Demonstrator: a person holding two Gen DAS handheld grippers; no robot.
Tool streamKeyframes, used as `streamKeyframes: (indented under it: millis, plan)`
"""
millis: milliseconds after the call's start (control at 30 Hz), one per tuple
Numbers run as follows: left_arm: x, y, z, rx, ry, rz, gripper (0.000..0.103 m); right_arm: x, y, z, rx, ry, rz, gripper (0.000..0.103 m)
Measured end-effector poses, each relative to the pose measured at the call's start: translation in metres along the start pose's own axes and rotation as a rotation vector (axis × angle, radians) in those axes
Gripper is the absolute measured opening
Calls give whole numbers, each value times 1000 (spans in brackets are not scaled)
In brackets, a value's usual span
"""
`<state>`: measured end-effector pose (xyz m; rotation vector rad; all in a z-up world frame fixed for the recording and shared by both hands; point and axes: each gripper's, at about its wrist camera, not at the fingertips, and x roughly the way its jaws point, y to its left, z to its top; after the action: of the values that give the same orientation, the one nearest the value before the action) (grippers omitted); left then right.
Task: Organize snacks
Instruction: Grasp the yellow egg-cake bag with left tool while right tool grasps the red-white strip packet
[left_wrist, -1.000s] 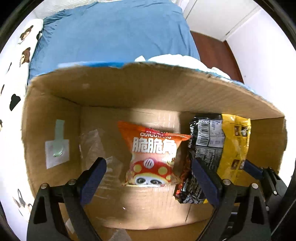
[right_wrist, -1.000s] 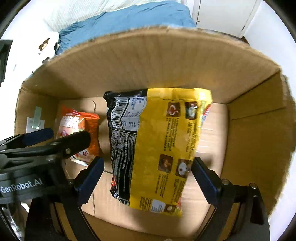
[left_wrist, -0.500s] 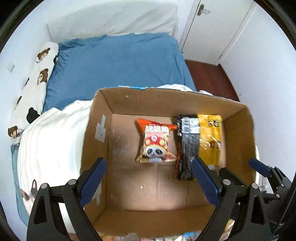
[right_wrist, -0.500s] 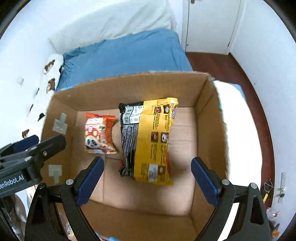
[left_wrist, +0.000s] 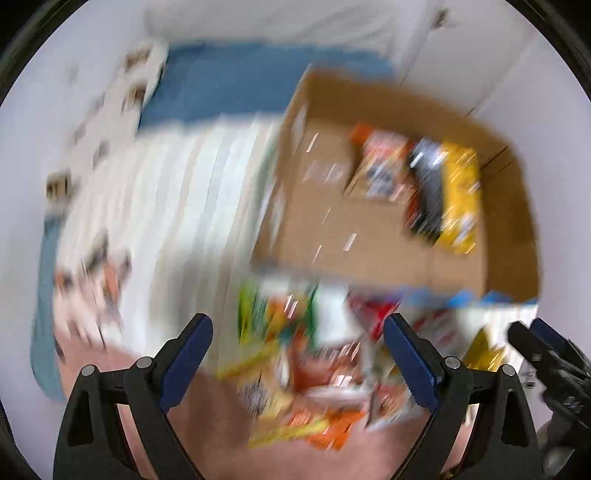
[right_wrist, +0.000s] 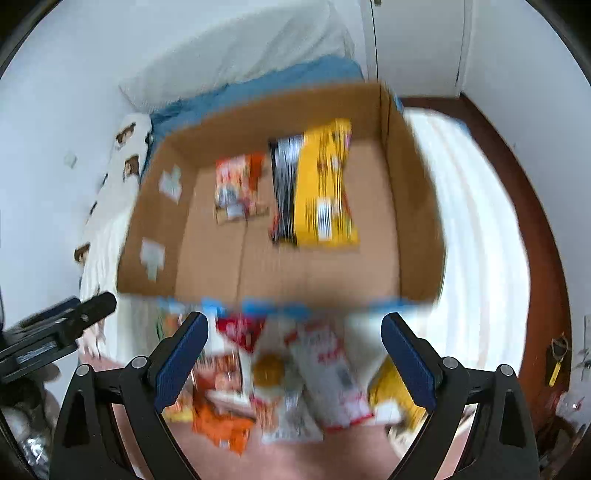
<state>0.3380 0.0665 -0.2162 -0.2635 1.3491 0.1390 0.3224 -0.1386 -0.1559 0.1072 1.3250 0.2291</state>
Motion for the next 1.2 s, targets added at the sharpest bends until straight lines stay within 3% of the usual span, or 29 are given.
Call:
streamKeyframes:
  millis: [133, 233, 300, 333, 500, 667, 767, 1067, 1200]
  plan:
    - [52, 42, -29, -135, 148, -12, 93, 33, -11, -29, 15, 72, -15, 95]
    - [82, 53, -41, -182, 239, -39, 91, 59, -19, -38, 25, 115, -25, 80]
    - [97, 56, -47, -200, 276, -68, 78, 75, -23, -42, 29, 147, -31, 72]
    - [103, 56, -51, -204, 291, -69, 60, 81, -24, -43, 31, 155, -36, 72]
    - [101, 59, -66, -168, 274, -70, 43, 106, -23, -46, -15, 180, -115, 72]
    - [103, 61, -85, -101, 277, -41, 42, 128, -15, -48, -88, 207, -206, 71]
    - [103, 61, -98, -51, 265, -2, 42, 126, -9, -55, -126, 191, -229, 60]
    - [108, 65, -119, -16, 253, 20, 46, 110, -20, -114, -53, 305, -140, 58]
    - [113, 77, -122, -27, 253, 20, 46, 113, -35, -133, 80, 370, -42, 64]
